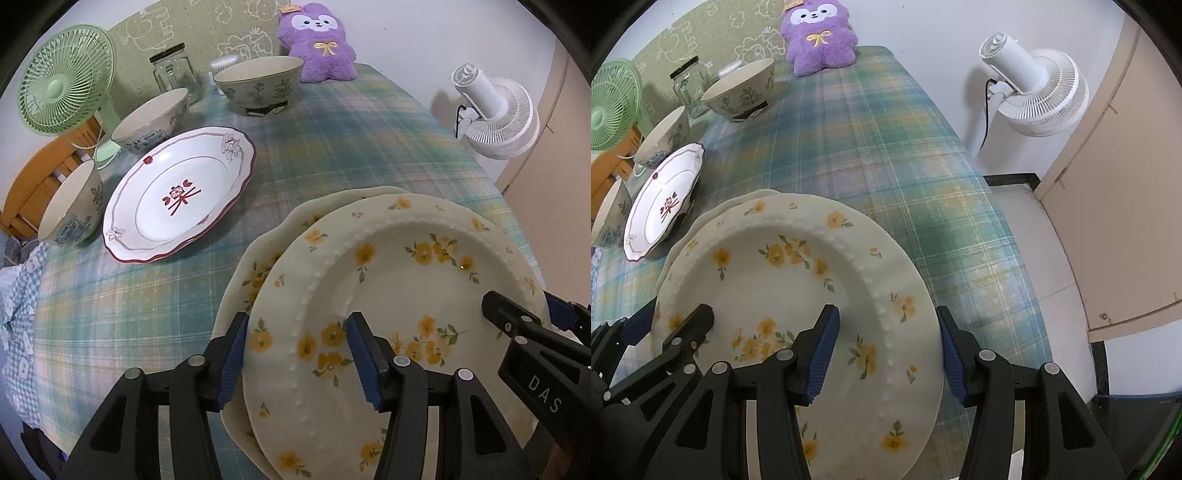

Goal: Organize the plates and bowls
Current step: 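Lower the floral plate onto the other floral plate and open both grippers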

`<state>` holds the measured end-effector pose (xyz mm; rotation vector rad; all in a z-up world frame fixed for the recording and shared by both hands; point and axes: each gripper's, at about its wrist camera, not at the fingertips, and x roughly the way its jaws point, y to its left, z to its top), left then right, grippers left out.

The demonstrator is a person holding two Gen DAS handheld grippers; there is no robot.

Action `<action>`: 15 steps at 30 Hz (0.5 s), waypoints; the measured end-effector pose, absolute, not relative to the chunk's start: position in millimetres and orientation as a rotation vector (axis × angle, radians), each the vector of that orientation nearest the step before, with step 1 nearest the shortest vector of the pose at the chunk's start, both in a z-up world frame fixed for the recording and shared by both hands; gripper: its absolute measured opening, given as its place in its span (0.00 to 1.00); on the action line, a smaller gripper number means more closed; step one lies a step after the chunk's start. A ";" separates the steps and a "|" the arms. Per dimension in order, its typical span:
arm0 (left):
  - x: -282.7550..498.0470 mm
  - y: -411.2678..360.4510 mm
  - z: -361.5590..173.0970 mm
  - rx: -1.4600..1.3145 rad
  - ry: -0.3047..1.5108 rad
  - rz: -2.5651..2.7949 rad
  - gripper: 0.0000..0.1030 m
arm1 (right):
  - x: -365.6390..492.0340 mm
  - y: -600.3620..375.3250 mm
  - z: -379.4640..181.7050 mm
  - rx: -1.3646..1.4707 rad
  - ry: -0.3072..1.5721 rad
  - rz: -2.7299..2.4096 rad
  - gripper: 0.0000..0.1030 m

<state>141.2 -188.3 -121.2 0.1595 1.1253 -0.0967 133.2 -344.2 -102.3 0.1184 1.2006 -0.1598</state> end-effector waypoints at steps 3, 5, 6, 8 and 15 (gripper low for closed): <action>142.3 -191.3 -122.2 0.171 1.133 -0.090 0.60 | 134.0 -344.4 -102.8 0.114 1.203 -0.156 0.54; 143.3 -192.2 -122.5 0.167 1.139 -0.083 0.61 | 134.2 -344.5 -103.1 0.113 1.205 -0.154 0.54; 143.9 -192.8 -122.6 0.168 1.143 -0.080 0.61 | 134.6 -345.0 -103.5 0.117 1.206 -0.154 0.54; 145.2 -193.0 -122.6 0.167 1.151 -0.073 0.61 | 135.5 -345.3 -103.9 0.124 1.206 -0.153 0.54; 149.3 -192.8 -121.3 0.175 1.179 -0.049 0.63 | 138.4 -346.3 -106.1 0.150 1.201 -0.150 0.54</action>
